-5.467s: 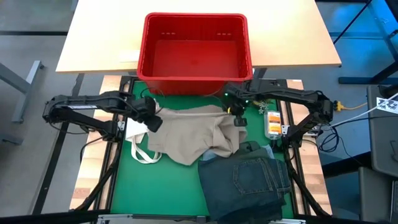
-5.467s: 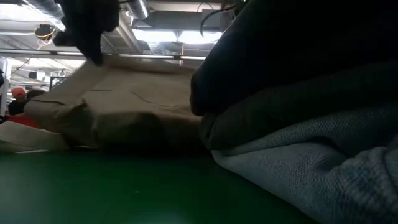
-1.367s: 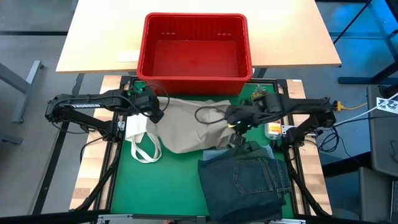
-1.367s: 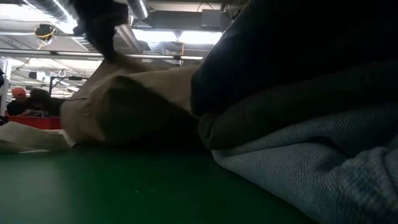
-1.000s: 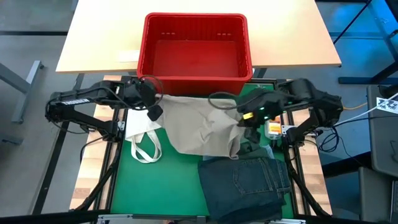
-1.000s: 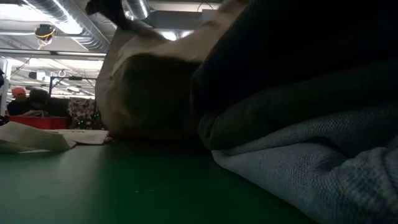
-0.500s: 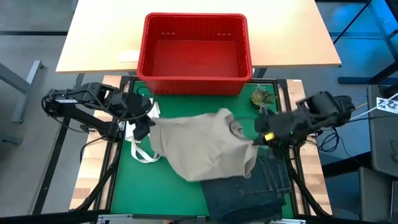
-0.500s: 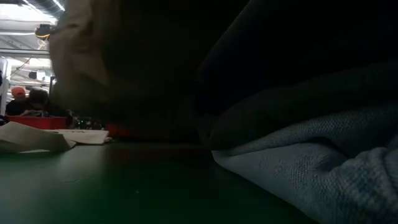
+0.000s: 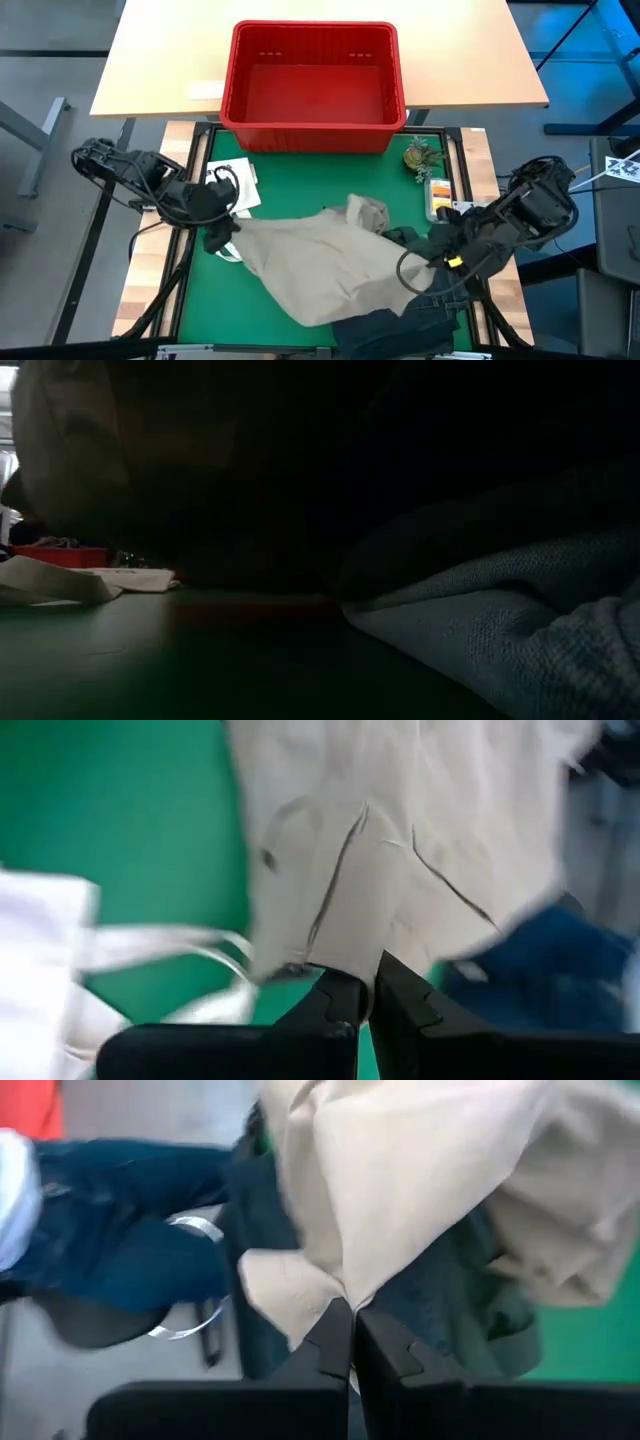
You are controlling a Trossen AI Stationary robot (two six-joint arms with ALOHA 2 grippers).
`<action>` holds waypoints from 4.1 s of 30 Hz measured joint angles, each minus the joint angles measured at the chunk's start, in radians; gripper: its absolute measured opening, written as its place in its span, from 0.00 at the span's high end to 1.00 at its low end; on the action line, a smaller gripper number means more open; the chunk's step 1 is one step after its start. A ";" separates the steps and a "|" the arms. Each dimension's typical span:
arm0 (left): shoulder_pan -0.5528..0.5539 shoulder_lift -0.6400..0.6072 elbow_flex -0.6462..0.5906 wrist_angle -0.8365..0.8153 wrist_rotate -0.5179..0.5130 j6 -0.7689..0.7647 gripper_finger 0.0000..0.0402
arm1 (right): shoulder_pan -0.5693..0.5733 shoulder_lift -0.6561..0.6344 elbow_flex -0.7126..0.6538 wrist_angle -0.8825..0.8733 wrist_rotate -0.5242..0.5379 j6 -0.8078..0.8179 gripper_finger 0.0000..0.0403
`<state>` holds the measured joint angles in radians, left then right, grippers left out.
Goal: Fold Laundry from Bin
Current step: Fold the brown shorts
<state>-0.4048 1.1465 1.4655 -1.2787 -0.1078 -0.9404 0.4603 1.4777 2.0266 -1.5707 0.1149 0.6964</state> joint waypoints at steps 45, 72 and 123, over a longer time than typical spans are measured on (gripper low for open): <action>0.189 0.130 -0.346 0.029 -0.411 0.234 0.70 | -0.022 -0.021 -0.603 0.000 0.112 0.006 0.81; 0.189 0.071 -0.270 -0.011 -0.399 0.288 0.70 | 0.089 -0.012 -0.602 0.457 -0.059 0.004 0.44; -0.010 0.071 -0.270 0.143 -0.193 0.239 0.70 | 0.240 0.252 -0.416 0.327 0.203 -0.074 0.98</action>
<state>-0.4152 1.2179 1.1950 -1.1360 -0.3003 -0.7010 0.7002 1.7298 1.6102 -1.2441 0.3180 0.6223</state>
